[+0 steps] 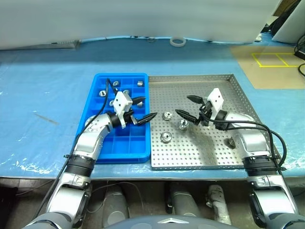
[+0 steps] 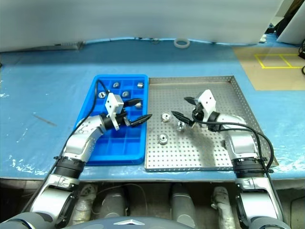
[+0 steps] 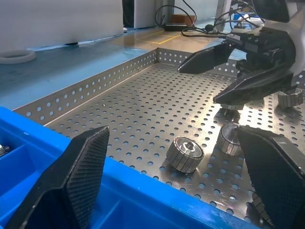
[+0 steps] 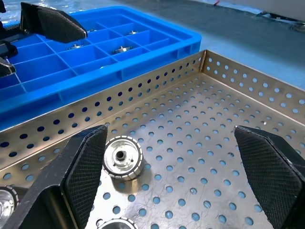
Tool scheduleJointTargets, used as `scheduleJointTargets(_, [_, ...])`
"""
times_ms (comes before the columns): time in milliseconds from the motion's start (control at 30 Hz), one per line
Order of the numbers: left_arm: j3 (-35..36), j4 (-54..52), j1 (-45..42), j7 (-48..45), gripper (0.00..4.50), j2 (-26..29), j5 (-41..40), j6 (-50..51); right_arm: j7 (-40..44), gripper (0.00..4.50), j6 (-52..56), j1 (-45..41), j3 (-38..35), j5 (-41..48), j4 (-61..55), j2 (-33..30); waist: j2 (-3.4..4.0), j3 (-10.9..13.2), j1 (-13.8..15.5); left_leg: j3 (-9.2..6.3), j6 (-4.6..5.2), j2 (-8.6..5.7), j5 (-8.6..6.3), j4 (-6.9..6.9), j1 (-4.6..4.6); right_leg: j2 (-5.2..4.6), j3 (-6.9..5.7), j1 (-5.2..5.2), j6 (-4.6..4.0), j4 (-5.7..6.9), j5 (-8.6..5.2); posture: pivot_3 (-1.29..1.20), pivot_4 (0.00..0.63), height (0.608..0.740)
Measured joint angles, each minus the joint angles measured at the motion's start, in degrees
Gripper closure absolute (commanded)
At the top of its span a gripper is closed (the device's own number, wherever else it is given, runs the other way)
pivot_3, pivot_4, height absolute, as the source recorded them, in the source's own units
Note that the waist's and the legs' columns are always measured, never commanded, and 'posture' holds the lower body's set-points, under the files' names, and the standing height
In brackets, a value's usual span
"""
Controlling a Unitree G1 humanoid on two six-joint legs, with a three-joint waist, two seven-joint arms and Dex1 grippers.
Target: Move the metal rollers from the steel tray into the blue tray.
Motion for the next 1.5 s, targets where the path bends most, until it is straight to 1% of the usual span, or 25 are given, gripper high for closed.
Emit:
scheduleJointTargets(200, [0.4,0.9,-1.7,0.0,0.00,-0.4,-0.7,0.2,-0.4,0.02,0.1,-0.3,-0.2,0.2,0.0,0.0,0.00,0.0,0.0,0.00,0.00,0.00,0.00,0.00,-0.01,0.00,0.00,0.00,0.00,-0.01,0.00,-0.19,0.150,0.740])
scheduleJointTargets(467, [0.2,5.8,-5.2,-1.8,0.00,-0.2,-0.4,0.1,-1.1,0.02,0.2,1.0,-1.3,1.1,-1.1,-0.1,0.00,0.0,-0.1,0.00,0.01,0.00,0.00,0.02,0.00,0.00,0.01,0.00,-0.01,0.00,0.00,-0.23,0.150,0.740])
scheduleJointTargets(733, [-1.8,11.0,-9.8,-5.8,0.00,-0.3,0.8,0.1,-3.1,0.02,0.7,5.6,-1.4,1.1,-4.9,-0.4,0.00,0.0,-0.3,0.00,0.01,-0.03,0.00,0.03,0.00,0.00,0.04,0.01,0.00,-0.01,0.00,-0.31,0.150,0.740])
scheduleJointTargets(900, [-3.7,17.8,-16.2,-7.8,0.00,-0.3,3.2,2.5,-4.7,0.02,2.0,8.3,-1.9,1.1,-7.5,-1.9,0.00,0.0,-0.4,0.00,0.01,-0.04,0.00,0.04,0.00,0.00,0.06,0.02,0.00,-0.03,0.00,-0.37,0.150,0.740])
scheduleJointTargets(1000, [-4.6,22.9,-20.5,-9.2,0.00,-1.7,4.6,2.3,-6.0,0.02,3.2,10.8,-2.5,1.2,-10.0,-2.0,0.00,0.0,-0.5,0.00,0.05,-0.05,-0.03,0.03,-0.03,0.01,0.07,0.01,0.00,-0.08,0.00,-0.42,0.150,0.740])
scheduleJointTargets(1267, [-7.8,37.2,-29.7,-11.9,0.00,-6.2,10.2,-2.2,-10.2,0.02,5.1,17.1,-5.9,1.5,-16.1,-2.1,-0.01,0.0,-2.2,0.00,0.16,-0.09,-0.09,0.08,-0.12,0.00,0.08,0.02,0.01,-0.21,0.01,-0.51,0.150,0.740])
scheduleJointTargets(1400, [-8.2,44.4,-33.7,-10.5,0.00,-8.2,13.1,-3.5,-11.7,0.02,5.8,20.0,-7.3,2.1,-19.3,-2.1,-0.02,0.0,-3.4,0.00,0.18,-0.10,-0.10,0.12,-0.16,0.00,0.06,0.03,0.02,-0.24,0.00,-0.55,0.150,0.740])
scheduleJointTargets(1500, [-8.8,48.4,-36.3,-9.5,0.00,-8.6,15.9,-5.2,-12.7,0.02,6.2,22.0,-7.9,2.1,-20.9,-2.1,-0.02,0.0,-4.1,-0.01,0.22,-0.10,-0.13,0.15,-0.22,0.00,0.04,0.02,0.07,-0.33,-0.01,-0.56,0.150,0.740])
